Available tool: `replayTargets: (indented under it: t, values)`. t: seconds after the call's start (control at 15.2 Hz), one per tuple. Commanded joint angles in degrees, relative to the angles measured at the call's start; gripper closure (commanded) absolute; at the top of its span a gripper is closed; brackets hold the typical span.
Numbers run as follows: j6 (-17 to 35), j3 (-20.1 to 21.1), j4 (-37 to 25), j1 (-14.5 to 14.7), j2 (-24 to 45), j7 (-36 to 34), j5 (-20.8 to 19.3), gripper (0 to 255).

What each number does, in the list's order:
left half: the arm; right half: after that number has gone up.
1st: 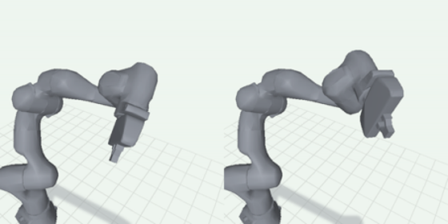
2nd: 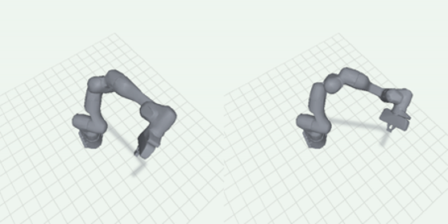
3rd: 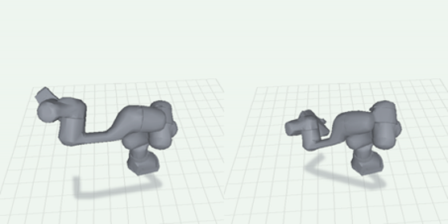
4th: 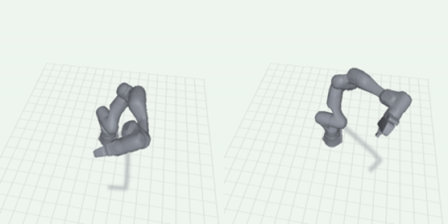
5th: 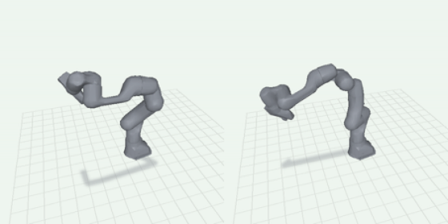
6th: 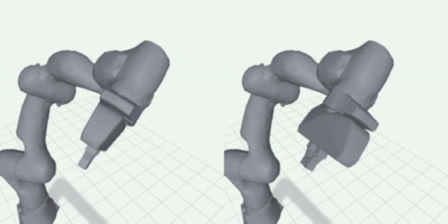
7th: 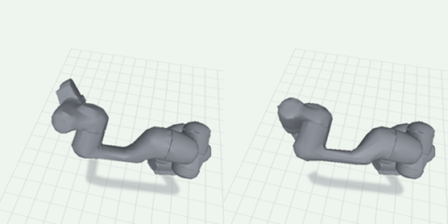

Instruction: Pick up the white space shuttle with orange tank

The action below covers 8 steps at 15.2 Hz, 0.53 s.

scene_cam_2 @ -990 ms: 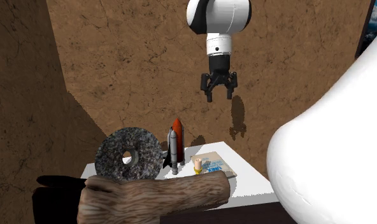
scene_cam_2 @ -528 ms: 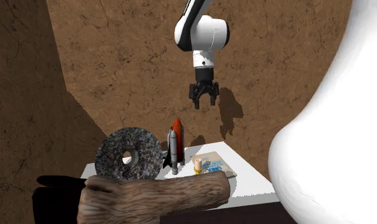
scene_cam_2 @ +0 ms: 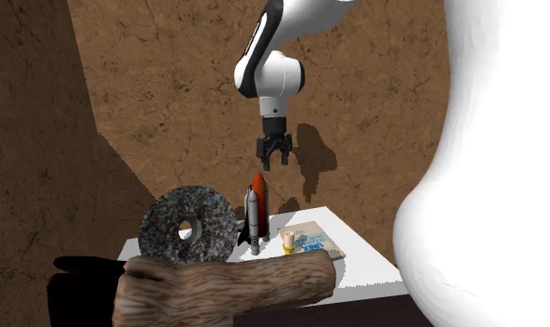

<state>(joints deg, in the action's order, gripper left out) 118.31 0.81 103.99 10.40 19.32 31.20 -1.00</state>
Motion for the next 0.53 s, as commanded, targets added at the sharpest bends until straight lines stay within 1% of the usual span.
replayTargets:
  t: [0.0,0.46]
  values:
    - [0.2,0.8,-4.0,0.4,4.1,2.2,-0.1,0]
    - [-1.8,3.8,-19.7,2.7,18.1,8.4,-1.4,0]
